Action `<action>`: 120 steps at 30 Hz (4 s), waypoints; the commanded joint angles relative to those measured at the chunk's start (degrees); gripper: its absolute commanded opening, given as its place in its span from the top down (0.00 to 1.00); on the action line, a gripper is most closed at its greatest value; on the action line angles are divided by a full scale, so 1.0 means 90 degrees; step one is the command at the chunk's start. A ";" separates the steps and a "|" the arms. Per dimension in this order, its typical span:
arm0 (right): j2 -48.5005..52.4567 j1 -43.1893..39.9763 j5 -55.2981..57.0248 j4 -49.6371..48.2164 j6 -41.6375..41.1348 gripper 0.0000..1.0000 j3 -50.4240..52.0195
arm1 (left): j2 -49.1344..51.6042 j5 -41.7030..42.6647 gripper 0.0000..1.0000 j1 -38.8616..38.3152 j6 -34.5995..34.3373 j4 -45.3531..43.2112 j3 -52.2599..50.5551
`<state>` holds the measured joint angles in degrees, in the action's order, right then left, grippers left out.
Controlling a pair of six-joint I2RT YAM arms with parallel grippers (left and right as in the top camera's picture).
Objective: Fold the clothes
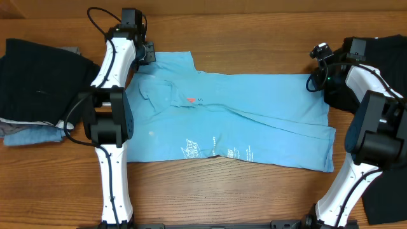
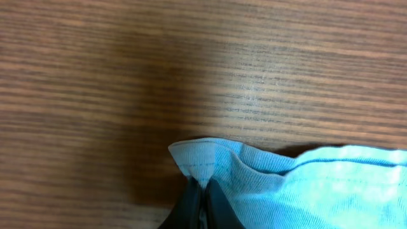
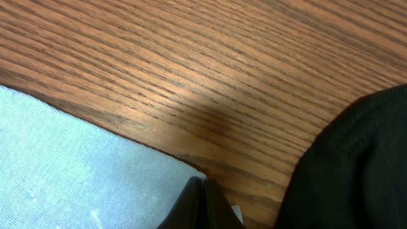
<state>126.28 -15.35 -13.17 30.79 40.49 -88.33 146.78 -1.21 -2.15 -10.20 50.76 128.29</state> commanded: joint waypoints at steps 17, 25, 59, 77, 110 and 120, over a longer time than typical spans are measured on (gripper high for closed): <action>-0.0024 0.0442 -0.0369 0.0352 -0.1931 0.96 -0.0624 | 0.0338 0.0090 0.96 -0.0148 0.0087 0.3160 0.3021; -0.0780 0.0340 -0.0202 0.1018 -0.2008 0.96 -0.0629 | 0.0330 0.0092 0.96 -0.0177 0.0090 0.4364 0.3963; -0.2076 -0.0316 0.0408 0.3932 -0.2914 0.96 -0.0629 | -0.0770 0.0384 0.96 -0.0384 0.0158 0.5119 0.3604; -0.2152 -0.0316 0.0408 0.5289 -0.3711 0.96 -0.0629 | -0.2764 0.0046 0.96 -0.0393 0.0080 0.5119 -0.1219; -0.2149 -0.0316 0.1838 0.5615 -0.5408 0.96 0.0831 | -0.2764 -0.1812 0.96 -0.0255 -0.1545 0.4629 -0.4505; -0.2149 -0.0313 0.1838 0.5173 -0.5408 0.96 0.1200 | -0.2764 -0.1766 0.96 -0.0180 -0.1586 0.4517 -0.4660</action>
<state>108.73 -17.98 1.98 78.52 -7.51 -79.55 122.26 -15.29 -4.03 -22.63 91.79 88.09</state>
